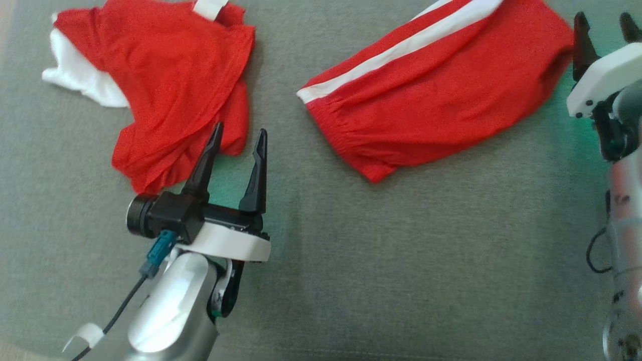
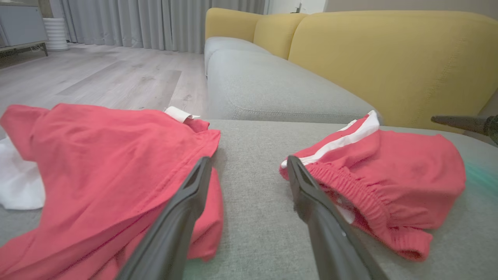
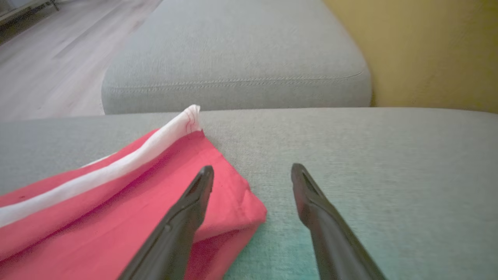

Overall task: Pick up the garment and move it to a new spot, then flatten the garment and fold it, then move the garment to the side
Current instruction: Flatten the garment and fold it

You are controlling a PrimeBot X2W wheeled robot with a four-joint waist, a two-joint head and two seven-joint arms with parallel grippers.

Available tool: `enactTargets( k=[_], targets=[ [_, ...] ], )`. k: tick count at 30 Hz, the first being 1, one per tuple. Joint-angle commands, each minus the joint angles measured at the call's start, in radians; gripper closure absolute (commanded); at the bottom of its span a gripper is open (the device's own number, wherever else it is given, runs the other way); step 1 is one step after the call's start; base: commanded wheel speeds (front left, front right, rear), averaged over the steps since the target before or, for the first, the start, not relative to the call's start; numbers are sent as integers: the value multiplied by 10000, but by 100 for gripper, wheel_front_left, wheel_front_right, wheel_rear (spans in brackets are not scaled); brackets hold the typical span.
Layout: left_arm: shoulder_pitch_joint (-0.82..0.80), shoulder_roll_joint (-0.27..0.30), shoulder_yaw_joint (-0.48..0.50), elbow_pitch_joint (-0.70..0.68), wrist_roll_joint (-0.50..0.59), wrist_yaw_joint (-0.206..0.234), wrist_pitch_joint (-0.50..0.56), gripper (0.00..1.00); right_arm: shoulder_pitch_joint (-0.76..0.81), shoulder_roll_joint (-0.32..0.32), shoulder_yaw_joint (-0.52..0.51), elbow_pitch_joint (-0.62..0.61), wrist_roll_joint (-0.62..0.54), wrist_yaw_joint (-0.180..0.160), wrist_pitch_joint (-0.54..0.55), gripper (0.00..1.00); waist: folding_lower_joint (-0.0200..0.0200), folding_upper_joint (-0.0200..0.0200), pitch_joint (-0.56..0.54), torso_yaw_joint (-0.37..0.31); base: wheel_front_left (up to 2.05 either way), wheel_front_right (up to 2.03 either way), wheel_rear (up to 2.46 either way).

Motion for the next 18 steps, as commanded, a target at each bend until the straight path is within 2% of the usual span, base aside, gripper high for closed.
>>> enactTargets(
  k=[1, 7, 13, 14, 15, 18],
  targets=[
    [-329, 51, 477, -201, 112, -67, -80, 0, -422, -36, -2, 135, -237, 65, 136, 0, -2, 0, 342, 355, 0, 0, 0],
    [-423, -202, 716, -69, 338, -330, -80, 0, -1333, -139, -521, 2082, -929, 65, 537, 0, -2, 0, 593, 644, 0, 0, 0],
    [-495, -374, 1018, 17, 532, -503, -80, 0, -1685, -288, -419, 3417, -1365, 65, 1020, 0, -2, 0, 659, 670, 0, 0, 0],
    [-494, -399, 1062, 18, 567, -524, -80, 0, -1737, -306, -382, 3563, -1379, 65, 1057, 33, -2, 0, 660, 652, 0, 0, 0],
    [-493, -422, 1103, 16, 601, -550, -80, 0, -1798, -320, -353, 3687, -1351, 65, 1060, 100, -2, 0, 665, 632, 0, 0, 0],
    [-478, -474, 1224, 23, 703, -627, -80, 0, -1997, -400, -241, 3957, -1134, 65, 868, 100, -2, 0, 656, 545, 0, 0, 0]
  ],
)
